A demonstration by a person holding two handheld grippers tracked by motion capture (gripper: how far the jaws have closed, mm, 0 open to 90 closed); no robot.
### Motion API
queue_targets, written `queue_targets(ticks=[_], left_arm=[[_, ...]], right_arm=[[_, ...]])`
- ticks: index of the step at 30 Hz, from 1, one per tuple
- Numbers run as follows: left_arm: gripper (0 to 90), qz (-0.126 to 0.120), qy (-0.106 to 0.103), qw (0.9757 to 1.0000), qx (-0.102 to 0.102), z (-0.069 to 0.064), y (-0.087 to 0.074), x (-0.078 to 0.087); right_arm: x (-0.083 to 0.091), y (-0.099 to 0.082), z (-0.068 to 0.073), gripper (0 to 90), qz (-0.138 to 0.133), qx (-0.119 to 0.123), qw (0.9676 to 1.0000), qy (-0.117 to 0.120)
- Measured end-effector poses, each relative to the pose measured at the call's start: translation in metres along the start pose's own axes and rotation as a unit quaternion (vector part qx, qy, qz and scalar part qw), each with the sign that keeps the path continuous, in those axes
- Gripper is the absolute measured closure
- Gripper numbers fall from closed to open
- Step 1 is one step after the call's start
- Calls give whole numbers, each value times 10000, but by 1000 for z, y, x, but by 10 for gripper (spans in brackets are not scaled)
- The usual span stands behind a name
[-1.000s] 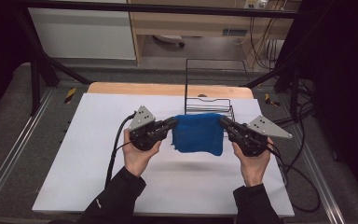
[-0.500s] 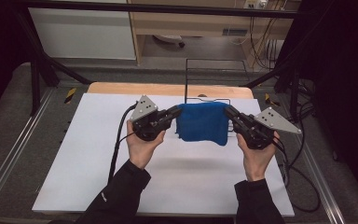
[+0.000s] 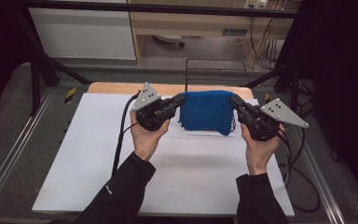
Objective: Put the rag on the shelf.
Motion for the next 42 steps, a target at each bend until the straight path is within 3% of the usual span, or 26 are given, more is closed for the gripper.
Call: queue_targets(ticks=[13, 42], left_arm=[[858, -206, 21, 9998, -22, 0, 20, -13], [858, -585, 102, 9980, -226, -3, 81, -37]], right_arm=[[-4, 21, -10, 861, -201, 59, 9996, -174], [-17, 69, -37, 861, -496, 206, 9976, -427]])
Point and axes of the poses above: each handheld gripper's, and its own axes: x roughly backward along the jaws, y roughly out of its top, z roughly to its left, the point moved 3 cm from there along -x, roughly forward along the jaws, and after that the axes turned 4 degrees about x, right-handed, at the moved point
